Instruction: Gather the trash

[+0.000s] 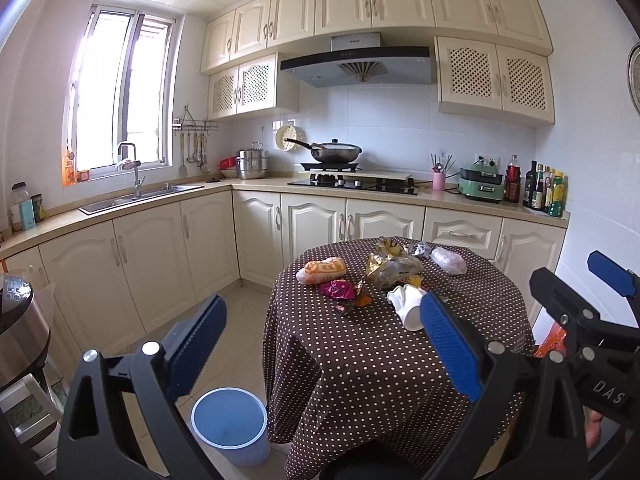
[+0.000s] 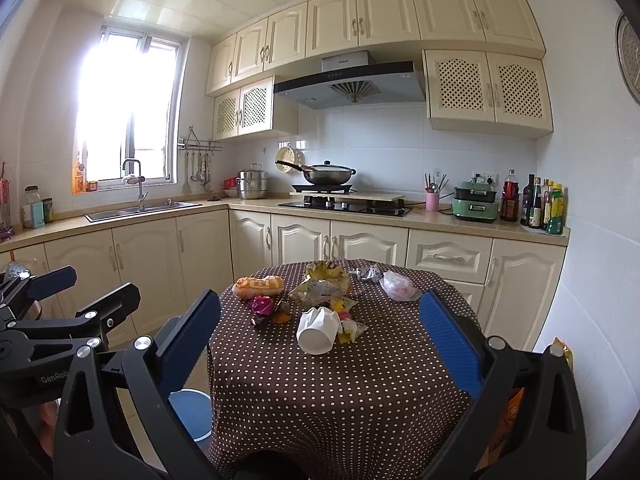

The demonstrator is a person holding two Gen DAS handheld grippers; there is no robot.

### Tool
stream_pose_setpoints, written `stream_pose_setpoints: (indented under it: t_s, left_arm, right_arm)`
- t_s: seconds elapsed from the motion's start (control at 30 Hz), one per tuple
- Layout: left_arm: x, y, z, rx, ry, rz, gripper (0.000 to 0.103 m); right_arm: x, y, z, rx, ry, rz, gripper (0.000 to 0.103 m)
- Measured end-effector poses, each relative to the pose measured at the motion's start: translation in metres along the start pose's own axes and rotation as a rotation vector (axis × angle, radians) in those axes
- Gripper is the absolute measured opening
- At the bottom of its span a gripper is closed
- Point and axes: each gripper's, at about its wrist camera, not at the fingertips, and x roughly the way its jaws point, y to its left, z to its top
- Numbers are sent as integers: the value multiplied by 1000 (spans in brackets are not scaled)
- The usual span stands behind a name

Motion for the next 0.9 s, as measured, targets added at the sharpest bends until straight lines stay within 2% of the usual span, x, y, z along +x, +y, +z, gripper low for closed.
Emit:
stream_pose_setpoints:
  t_s: [0.3, 0.5, 0.63, 0.77, 0.9]
  left_arm:
    - [42, 3, -6, 1, 72, 16, 95]
    - [83, -2, -12, 18, 149, 18, 95]
    - [125, -13, -22, 19, 222, -26, 95]
    - [172, -36, -31, 20, 317, -124, 95]
    - [207, -67, -35, 37, 360, -206, 95]
  right_arm:
    - [40, -9, -6, 19, 58, 20, 96]
    - [87, -25, -16, 63, 149, 41, 96]
    - [120, -49, -28, 97, 222, 0, 96]
    - [144, -78, -40, 114, 267, -53, 96]
    - [161, -109, -51, 160, 293, -93, 96]
